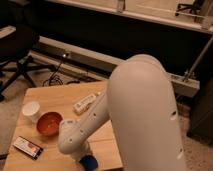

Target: Wipe the white sponge on the table

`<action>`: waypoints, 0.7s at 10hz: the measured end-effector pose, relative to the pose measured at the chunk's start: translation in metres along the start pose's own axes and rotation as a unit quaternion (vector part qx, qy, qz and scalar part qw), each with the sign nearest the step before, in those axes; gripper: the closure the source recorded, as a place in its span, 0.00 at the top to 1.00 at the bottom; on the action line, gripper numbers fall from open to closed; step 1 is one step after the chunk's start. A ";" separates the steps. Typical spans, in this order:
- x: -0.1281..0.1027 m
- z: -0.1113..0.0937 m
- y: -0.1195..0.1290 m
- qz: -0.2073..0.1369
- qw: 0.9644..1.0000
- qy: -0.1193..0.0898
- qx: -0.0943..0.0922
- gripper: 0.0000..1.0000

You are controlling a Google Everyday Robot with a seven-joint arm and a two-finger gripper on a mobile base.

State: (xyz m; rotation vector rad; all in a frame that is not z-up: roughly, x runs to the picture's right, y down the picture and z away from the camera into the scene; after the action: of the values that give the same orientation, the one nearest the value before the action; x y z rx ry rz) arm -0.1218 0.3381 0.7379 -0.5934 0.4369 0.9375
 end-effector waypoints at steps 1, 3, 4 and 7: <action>-0.007 -0.004 0.007 -0.009 1.000 -0.004 -0.001 0.34; -0.027 -0.013 0.023 -0.029 0.999 -0.016 -0.006 0.34; -0.036 -0.016 0.030 -0.039 0.999 -0.021 -0.007 0.34; -0.071 -0.020 0.046 -0.064 0.997 -0.030 -0.006 0.34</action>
State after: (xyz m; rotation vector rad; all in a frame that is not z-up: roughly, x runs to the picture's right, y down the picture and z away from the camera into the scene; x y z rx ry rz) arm -0.2000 0.3028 0.7515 -0.5960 0.3361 0.8341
